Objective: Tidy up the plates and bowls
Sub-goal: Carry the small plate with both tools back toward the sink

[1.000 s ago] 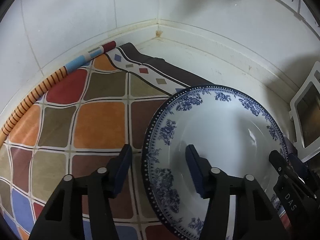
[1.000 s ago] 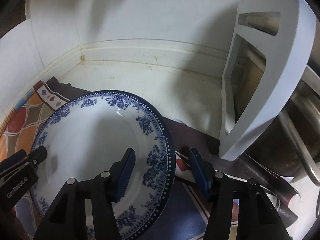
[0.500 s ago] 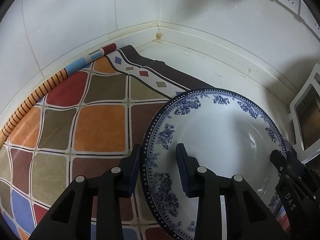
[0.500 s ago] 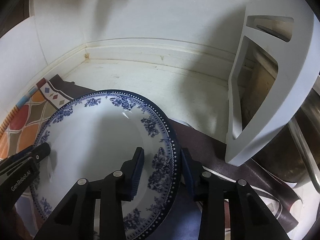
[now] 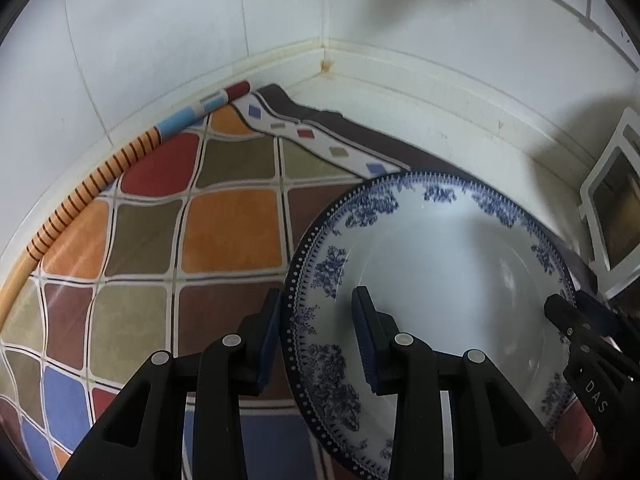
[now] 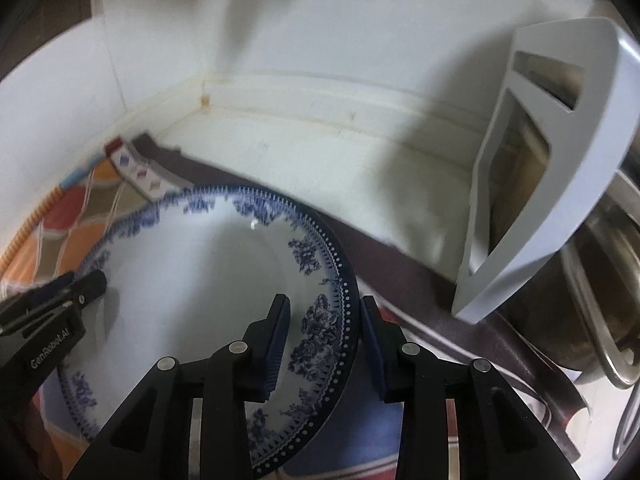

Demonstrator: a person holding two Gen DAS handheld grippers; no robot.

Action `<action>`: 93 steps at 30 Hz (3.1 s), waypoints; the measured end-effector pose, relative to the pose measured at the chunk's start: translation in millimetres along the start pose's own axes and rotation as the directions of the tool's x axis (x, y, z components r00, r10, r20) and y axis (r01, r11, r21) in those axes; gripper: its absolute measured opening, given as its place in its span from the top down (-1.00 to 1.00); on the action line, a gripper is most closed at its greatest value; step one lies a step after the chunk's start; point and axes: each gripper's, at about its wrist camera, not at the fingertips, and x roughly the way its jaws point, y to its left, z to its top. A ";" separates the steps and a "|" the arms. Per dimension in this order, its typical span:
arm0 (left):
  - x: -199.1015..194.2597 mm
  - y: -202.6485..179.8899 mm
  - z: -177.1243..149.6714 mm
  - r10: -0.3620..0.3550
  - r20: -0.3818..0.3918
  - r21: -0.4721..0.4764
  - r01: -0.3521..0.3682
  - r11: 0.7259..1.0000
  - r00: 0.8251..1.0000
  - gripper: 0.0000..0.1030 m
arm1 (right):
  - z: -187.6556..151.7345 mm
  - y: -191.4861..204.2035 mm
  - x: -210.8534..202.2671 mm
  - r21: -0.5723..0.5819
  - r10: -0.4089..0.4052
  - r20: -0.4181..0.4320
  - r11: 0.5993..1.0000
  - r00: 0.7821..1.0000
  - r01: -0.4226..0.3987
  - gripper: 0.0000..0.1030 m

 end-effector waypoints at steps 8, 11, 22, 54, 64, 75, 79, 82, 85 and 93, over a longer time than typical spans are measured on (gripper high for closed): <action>-12.8 2.5 -5.5 0.016 0.011 0.006 -0.016 1.000 1.000 0.31 | -0.7 7.0 5.1 -0.073 0.019 -0.080 0.997 0.997 -0.025 0.28; -22.3 5.4 -7.6 0.018 0.019 -0.004 -0.018 1.000 1.000 0.31 | -2.2 8.8 -1.2 -0.089 0.020 -0.065 0.996 0.998 -0.026 0.28; -87.3 18.7 -29.7 0.037 0.061 -0.080 -0.032 0.996 0.997 0.31 | -7.7 14.4 -56.2 -0.152 0.045 0.008 0.987 0.999 -0.043 0.28; -272.9 91.0 -173.7 0.241 0.107 -0.334 -0.194 0.922 0.965 0.33 | -85.5 59.3 -221.0 -0.383 0.283 0.083 0.894 0.956 -0.231 0.28; -319.1 120.0 -225.5 0.299 0.092 -0.402 -0.239 0.884 0.950 0.33 | -125.5 87.7 -259.9 -0.451 0.348 0.067 0.847 0.935 -0.283 0.28; -365.7 149.9 -285.9 0.354 0.074 -0.470 -0.281 0.837 0.932 0.33 | -171.3 119.3 -303.2 -0.513 0.409 0.051 0.794 0.911 -0.328 0.28; -382.5 160.3 -307.2 0.374 0.067 -0.496 -0.295 0.817 0.925 0.33 | -185.8 130.0 -316.4 -0.535 0.430 0.042 0.772 0.902 -0.343 0.28; -393.9 167.2 -324.5 0.387 0.057 -0.515 -0.305 0.801 0.920 0.33 | -197.1 138.8 -327.0 -0.554 0.446 0.037 0.754 0.894 -0.353 0.28; -404.8 174.6 -342.9 0.401 0.046 -0.536 -0.316 0.783 0.915 0.33 | -209.9 147.6 -338.3 -0.574 0.462 0.030 0.734 0.886 -0.363 0.28; -430.1 189.2 -392.4 0.431 0.007 -0.579 -0.348 0.737 0.902 0.33 | -247.2 171.0 -365.4 -0.625 0.501 0.001 0.676 0.866 -0.390 0.28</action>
